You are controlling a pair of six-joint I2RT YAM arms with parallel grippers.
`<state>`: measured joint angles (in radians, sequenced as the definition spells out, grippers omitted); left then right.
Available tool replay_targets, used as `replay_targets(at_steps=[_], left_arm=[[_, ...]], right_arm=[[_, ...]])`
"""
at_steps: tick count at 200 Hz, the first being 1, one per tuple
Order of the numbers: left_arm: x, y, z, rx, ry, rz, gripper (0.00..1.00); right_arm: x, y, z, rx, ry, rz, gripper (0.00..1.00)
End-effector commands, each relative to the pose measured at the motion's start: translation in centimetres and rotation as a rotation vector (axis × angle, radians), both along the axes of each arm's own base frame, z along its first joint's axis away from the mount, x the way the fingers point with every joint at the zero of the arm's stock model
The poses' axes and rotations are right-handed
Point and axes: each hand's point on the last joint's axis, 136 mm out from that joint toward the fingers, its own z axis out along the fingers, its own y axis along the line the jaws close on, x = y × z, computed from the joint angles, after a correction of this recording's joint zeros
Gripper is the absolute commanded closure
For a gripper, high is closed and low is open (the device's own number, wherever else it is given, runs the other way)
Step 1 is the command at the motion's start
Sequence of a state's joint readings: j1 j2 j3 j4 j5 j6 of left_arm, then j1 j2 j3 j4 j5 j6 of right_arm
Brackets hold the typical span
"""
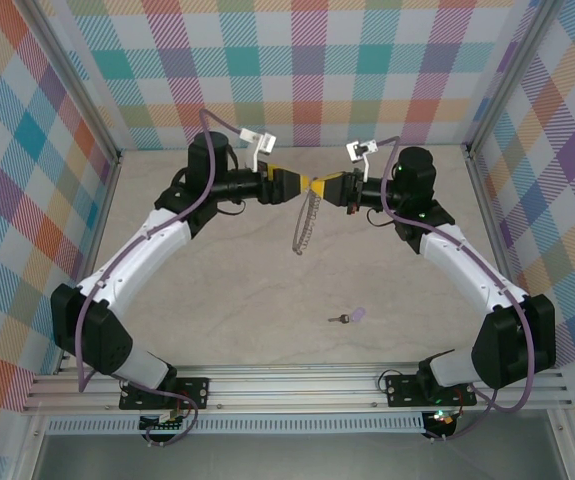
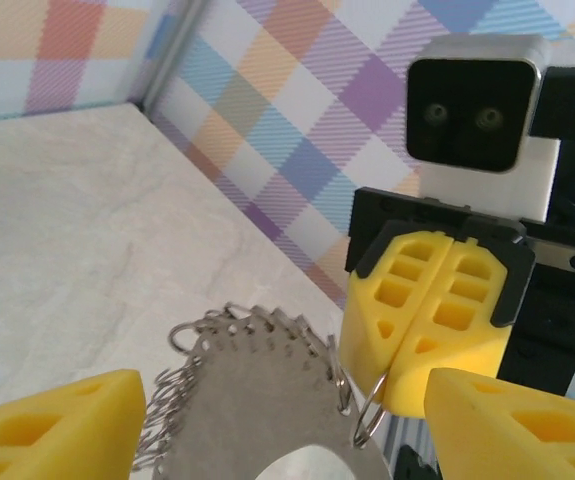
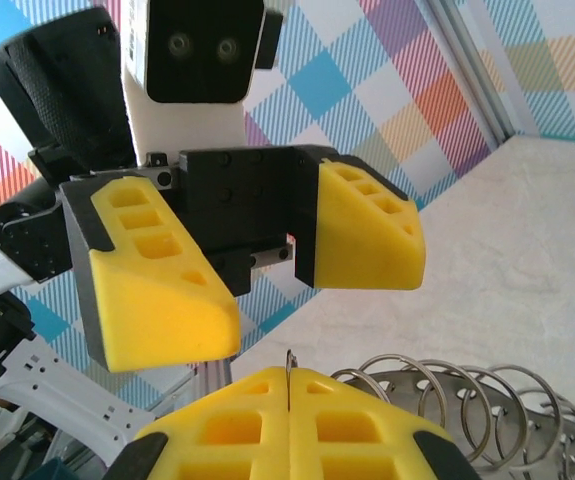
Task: Put the keys on the keyring
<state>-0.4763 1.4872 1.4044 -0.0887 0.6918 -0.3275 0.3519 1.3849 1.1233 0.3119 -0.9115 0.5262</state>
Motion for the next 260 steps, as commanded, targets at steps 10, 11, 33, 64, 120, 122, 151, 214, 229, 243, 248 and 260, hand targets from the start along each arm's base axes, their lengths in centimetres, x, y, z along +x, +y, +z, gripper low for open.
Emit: replay_targets(at_steps=[10, 11, 33, 64, 120, 122, 151, 214, 229, 243, 248, 260], left_arm=[[1.0, 1.8, 3.2, -0.145, 0.001, 0.145, 0.19], [1.1, 1.8, 3.3, -0.149, 0.003, 0.148, 0.19], [1.3, 2.1, 3.9, -0.232, 0.032, 0.172, 0.18], [1.4, 2.1, 4.6, -0.325, 0.048, 0.173, 0.27], [0.4, 2.3, 6.8, -0.434, -0.011, 0.13, 0.55], [0.4, 2.3, 6.8, -0.435, -0.012, 0.129, 0.56], [0.1, 2.3, 7.4, -0.455, -0.032, 0.11, 0.65], [-0.3, 1.8, 8.0, -0.474, -0.051, 0.068, 0.69], [-0.5, 1.6, 8.2, -0.477, -0.053, 0.057, 0.69], [-0.5, 1.4, 8.1, -0.474, -0.051, 0.049, 0.69], [-0.5, 1.3, 8.1, -0.473, -0.051, 0.046, 0.69], [-0.5, 0.9, 8.0, -0.47, -0.044, 0.034, 0.69]], right_arm=[[-1.0, -0.9, 6.0, 0.092, -0.258, -0.036, 1.0], [-1.0, -0.9, 6.0, 0.094, -0.259, -0.037, 1.0], [-1.0, -1.1, 7.4, 0.14, -0.332, -0.055, 1.0], [-0.5, -1.3, 8.8, 0.228, -0.366, -0.069, 1.0], [1.0, -1.2, 9.2, 0.363, -0.302, -0.049, 1.0], [1.1, -1.2, 9.2, 0.365, -0.299, -0.047, 1.0], [1.5, -1.1, 9.0, 0.392, -0.267, -0.035, 1.0], [2.4, -0.8, 7.6, 0.413, -0.2, -0.026, 1.0], [2.5, -0.8, 7.3, 0.414, -0.188, -0.027, 1.0], [2.6, -0.8, 7.1, 0.412, -0.181, -0.026, 1.0], [2.6, -0.8, 7.0, 0.412, -0.178, -0.025, 1.0], [2.6, -0.8, 6.9, 0.412, -0.174, -0.025, 1.0]])
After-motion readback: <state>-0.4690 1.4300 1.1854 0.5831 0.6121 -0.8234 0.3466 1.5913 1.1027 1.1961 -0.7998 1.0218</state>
